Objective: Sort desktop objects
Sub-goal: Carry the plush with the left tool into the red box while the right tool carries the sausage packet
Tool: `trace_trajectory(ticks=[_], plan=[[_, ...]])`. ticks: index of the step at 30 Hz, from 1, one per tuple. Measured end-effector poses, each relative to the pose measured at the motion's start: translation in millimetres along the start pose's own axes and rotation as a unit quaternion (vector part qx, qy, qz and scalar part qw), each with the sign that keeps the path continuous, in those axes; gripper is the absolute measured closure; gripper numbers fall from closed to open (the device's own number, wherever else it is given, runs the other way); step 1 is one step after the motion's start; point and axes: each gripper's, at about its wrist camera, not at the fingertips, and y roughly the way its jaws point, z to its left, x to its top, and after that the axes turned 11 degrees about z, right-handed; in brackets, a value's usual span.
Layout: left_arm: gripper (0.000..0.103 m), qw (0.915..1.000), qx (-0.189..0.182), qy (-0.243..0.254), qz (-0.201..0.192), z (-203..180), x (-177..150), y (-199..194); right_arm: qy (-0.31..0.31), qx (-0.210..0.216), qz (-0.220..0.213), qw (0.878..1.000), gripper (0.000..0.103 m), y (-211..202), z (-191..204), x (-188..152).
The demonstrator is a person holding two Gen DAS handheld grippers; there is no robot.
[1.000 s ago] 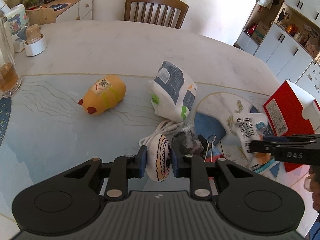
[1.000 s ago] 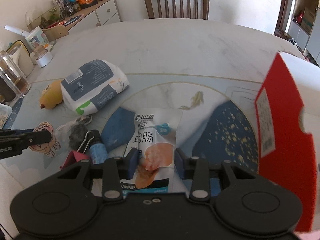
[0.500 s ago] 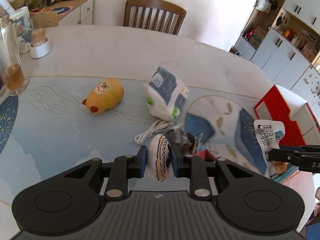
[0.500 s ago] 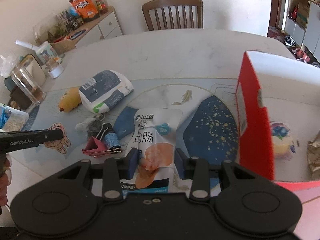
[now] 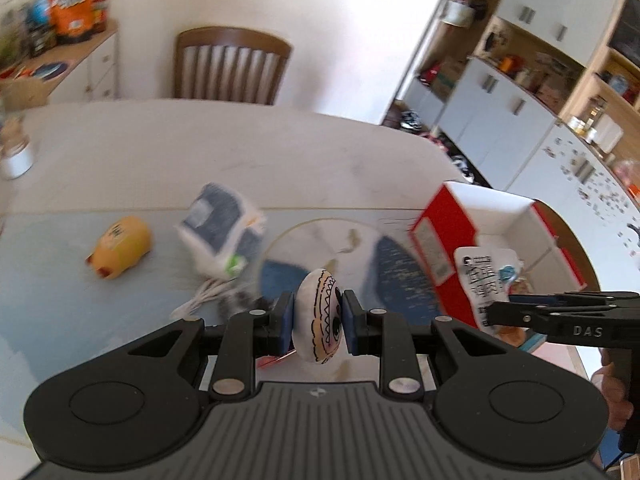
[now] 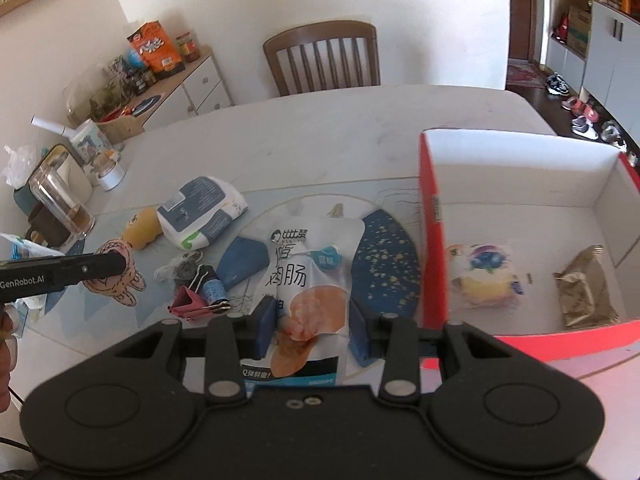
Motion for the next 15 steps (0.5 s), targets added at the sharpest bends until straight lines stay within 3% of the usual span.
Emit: trace_trajectory(ticks=[15], plan=[[0.079,0.9918,-0.057,0.114,-0.012,-105,49,18,0.064,-0.030,-0.042,0.997,0.065,-32,-63,-11]])
